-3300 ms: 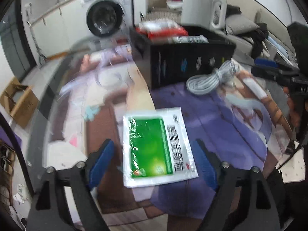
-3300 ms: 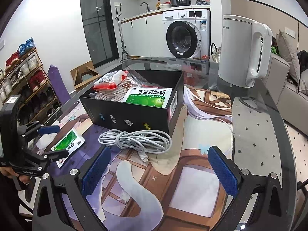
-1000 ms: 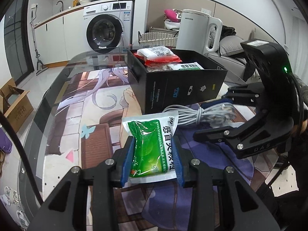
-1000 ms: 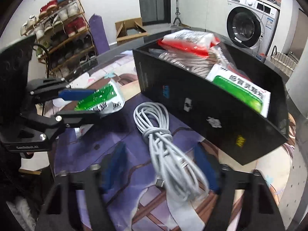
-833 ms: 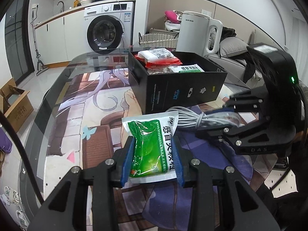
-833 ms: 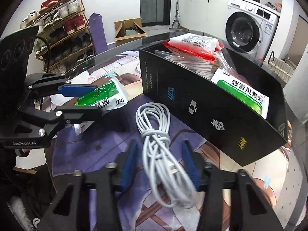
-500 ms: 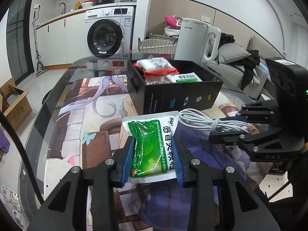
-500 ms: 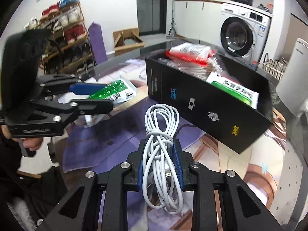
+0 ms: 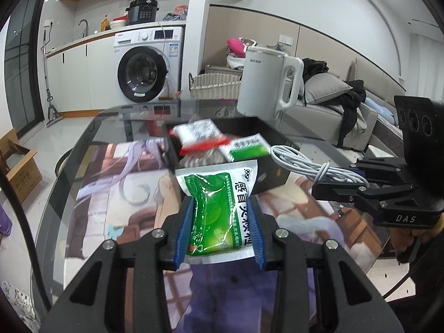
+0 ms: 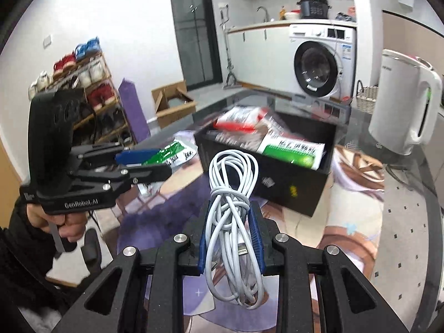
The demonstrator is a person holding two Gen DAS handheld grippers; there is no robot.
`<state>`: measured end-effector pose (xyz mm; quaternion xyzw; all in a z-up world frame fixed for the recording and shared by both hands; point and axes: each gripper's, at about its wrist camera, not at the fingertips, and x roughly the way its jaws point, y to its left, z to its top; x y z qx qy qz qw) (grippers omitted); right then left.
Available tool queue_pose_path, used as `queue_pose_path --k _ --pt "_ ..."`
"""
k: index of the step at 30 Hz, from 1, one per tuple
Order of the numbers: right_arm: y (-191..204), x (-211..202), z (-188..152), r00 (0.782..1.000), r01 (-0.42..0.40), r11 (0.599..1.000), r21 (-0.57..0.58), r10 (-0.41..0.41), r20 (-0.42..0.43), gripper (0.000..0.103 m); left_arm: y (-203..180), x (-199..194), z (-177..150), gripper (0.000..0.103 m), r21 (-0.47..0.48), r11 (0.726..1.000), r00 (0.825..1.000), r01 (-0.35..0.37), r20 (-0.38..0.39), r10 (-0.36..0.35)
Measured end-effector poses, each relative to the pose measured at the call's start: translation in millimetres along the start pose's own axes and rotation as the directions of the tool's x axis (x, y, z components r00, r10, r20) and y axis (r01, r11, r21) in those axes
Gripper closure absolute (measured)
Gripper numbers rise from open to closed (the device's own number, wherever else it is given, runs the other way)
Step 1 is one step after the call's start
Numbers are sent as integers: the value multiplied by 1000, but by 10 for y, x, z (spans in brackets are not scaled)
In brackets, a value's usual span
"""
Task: Organize soft objects
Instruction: 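Carry the green sachet and white cable over the black box and lower them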
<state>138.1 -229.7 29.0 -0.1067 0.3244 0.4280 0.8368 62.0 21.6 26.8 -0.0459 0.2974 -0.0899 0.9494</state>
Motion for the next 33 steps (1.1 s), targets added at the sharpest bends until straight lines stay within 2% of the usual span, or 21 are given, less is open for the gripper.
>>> queue_pose_path --k 8,33 --pt "-126 -127 186 996 59 997 48 -62 60 77 -109 57 236 67 22 1000 1000 2 31 -3" --pt "-334 -31 555 986 128 989 71 -135 103 77 -257 238 627 67 53 999 998 -2 68 -2"
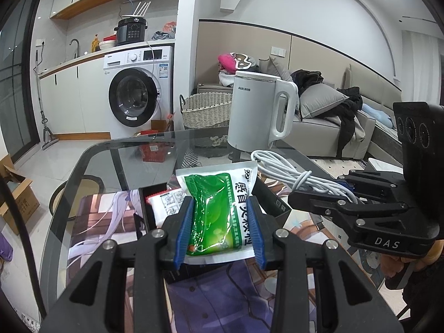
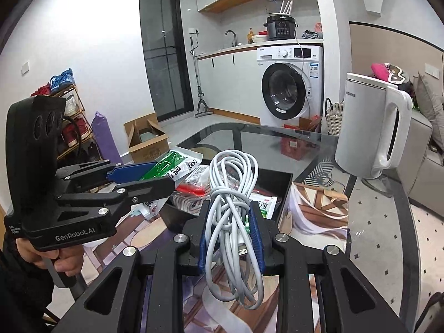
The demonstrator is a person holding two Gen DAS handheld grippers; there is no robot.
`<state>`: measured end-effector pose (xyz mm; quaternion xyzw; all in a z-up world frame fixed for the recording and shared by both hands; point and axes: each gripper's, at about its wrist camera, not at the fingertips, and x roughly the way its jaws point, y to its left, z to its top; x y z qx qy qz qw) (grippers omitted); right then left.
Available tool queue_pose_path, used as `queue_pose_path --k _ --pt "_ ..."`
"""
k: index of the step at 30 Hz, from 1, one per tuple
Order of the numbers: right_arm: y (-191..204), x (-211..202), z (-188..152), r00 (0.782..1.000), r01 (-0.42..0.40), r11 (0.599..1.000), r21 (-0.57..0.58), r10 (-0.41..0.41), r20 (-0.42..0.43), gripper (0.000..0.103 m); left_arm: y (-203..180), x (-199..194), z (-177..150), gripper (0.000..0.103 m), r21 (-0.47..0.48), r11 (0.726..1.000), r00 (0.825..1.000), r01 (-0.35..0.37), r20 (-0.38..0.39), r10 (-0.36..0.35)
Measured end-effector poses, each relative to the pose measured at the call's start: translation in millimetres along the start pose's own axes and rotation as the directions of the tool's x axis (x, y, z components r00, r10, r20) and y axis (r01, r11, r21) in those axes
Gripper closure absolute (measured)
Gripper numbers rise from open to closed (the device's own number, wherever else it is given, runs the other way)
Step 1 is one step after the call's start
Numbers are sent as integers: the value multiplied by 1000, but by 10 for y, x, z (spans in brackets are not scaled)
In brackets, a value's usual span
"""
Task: Organize soft objects
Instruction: 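Carry the green sachet and white cable over the black box and lower them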
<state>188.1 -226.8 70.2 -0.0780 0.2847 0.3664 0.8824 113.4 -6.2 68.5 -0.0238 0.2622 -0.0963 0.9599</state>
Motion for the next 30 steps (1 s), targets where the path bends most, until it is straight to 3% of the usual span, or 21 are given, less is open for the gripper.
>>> queue_pose_path --k 9,19,30 --pt "-120 255 57 999 28 1000 4 -28 -29 77 -2 196 54 67 9 1000 1000 -1 -10 1" --pt "-217 702 108 996 39 999 0 -39 -79 77 80 418 103 67 15 998 998 -56 -20 56" --pt "-201 1046 163 991 46 998 -30 -50 -124 77 172 533 69 67 -7 998 998 -55 -36 55"
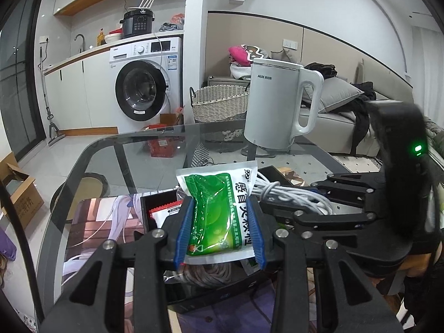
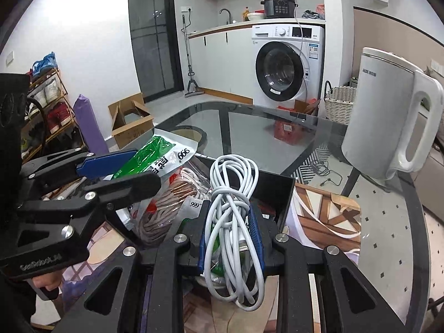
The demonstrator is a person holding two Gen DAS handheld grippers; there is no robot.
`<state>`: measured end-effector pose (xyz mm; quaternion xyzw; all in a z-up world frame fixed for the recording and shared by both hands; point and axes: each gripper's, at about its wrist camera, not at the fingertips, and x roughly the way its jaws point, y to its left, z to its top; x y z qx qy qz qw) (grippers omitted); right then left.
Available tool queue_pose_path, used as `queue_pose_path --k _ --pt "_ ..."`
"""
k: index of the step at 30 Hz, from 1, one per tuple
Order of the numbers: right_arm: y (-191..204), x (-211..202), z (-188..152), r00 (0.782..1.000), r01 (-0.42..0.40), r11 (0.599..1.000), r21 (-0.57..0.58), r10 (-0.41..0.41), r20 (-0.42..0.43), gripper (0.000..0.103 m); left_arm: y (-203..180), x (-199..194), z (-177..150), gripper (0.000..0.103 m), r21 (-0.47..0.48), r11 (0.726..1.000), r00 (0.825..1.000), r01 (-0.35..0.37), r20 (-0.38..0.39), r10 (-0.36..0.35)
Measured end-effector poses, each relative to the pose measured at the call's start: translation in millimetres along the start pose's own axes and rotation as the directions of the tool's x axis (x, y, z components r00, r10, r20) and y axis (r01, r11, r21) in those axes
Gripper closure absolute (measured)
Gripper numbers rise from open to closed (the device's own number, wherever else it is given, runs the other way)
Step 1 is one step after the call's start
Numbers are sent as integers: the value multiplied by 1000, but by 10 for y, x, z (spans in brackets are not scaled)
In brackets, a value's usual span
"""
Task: Organize soft objects
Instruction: 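Carry the green sachet and white cable over the black box and lower them, then open both tools to drop the sachet and cable into the box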
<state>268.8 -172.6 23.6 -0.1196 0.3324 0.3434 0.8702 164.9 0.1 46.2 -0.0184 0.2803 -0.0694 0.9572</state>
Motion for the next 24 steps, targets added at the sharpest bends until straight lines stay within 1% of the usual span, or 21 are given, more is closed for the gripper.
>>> queue_pose_path --k 2,3,6,7,9,11,12,15,19,21,24 --pt "-3 92 5 1000 7 1000 1 -7 -24 77 7 2 -3 67 -1 1000 1000 0 -1 0" --pt "12 113 6 1000 13 1000 -8 -14 -20 77 5 -2 -3 67 -1 1000 1000 0 -2 0" --pt "67 143 11 999 23 998 -52 -25 -43 76 16 2 -3 67 -1 1000 1000 0 -4 0" --pt "90 118 2 999 36 997 -69 -39 -35 74 17 2 -2 67 0 1000 1000 0 -3 0" --pt "98 35 -15 998 55 994 -90 -56 -15 63 18 6 -1 67 4 1000 1000 0 -4 0" --pt "74 -95 -32 999 46 996 -83 -45 12 56 17 17 -2 67 5 1000 1000 2 -6 -2" --pt "56 -155 -43 998 54 995 -83 -52 24 53 13 27 -5 67 6 1000 1000 3 -9 -3" --pt "-11 -227 -59 996 83 993 -79 -81 32 53 -14 88 -15 67 14 1000 1000 -4 -25 4" --pt "-94 -190 -78 996 88 995 -48 -88 13 48 -51 194 -36 67 34 999 998 -18 -62 20" --pt "-95 -186 -91 996 87 995 -45 -87 10 47 -84 242 -47 67 54 998 996 -28 -78 32" --pt "-100 -215 -93 996 83 996 -41 -82 16 47 -99 313 -53 66 62 998 994 -22 -104 28"
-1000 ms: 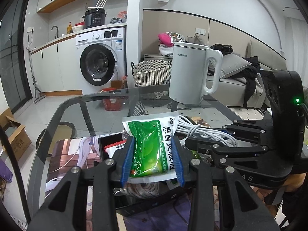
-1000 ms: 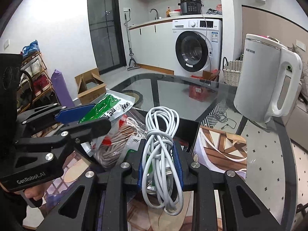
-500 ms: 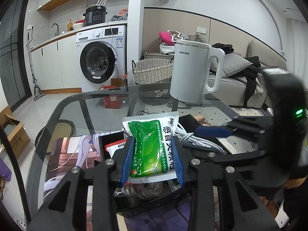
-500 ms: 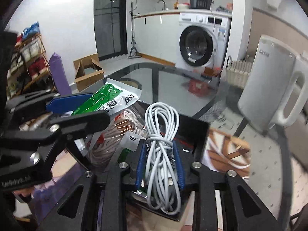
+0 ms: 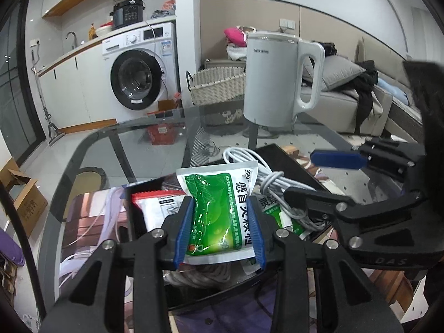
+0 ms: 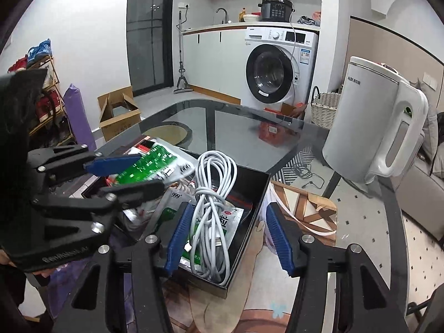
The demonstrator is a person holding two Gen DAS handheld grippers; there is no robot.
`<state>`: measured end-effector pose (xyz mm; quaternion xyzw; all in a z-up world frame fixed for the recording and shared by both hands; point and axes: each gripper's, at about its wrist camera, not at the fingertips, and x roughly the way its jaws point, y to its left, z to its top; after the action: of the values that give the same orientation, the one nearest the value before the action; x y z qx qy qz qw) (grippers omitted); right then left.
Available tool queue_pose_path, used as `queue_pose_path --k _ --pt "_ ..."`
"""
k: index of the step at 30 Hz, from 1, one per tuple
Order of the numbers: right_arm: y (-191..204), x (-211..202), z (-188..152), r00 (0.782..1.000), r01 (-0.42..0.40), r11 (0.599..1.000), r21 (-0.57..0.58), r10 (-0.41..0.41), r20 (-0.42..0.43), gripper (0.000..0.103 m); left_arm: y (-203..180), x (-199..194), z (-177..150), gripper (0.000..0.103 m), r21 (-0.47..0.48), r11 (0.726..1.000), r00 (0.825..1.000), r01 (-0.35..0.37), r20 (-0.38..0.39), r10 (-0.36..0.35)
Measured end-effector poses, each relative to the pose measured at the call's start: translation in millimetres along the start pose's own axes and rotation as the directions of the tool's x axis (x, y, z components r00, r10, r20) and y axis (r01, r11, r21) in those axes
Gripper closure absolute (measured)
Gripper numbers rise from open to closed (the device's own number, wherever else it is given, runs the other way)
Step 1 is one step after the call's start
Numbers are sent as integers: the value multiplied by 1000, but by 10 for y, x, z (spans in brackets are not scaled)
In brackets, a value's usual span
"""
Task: Organize soft objects
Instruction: 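Open both tools to drop the sachet and cable into the box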
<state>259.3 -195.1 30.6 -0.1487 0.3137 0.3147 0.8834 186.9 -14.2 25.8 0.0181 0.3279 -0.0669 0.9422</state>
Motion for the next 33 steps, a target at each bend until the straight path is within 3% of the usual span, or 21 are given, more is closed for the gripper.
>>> queue_pose_path --k 13,15,17,21,24,28,33 --pt "18 -173 -28 1000 -6 1000 7 6 20 45 26 94 -52 66 -12 1000 999 14 -35 -14" --pt "42 -214 -26 1000 -4 1000 5 4 25 45 11 48 -62 59 -12 1000 999 16 -31 -17" --pt "67 -254 -23 1000 -4 1000 1 4 30 45 3 6 -66 37 -19 999 999 37 -29 -38" --pt "97 -380 -43 998 -2 1000 -2 2 61 31 -28 -166 -119 20 -17 999 999 38 1 -38" --pt "110 -487 -64 997 -4 1000 -4 4 76 29 -30 -327 -134 17 -20 999 999 32 35 -31" --pt "89 -658 -120 995 -4 1000 18 2 103 21 -17 -503 -188 0 -36 999 997 -9 81 12" --pt "122 -773 -198 993 -1 1000 31 -3 122 12 95 -636 -319 0 -88 996 994 -15 106 24"
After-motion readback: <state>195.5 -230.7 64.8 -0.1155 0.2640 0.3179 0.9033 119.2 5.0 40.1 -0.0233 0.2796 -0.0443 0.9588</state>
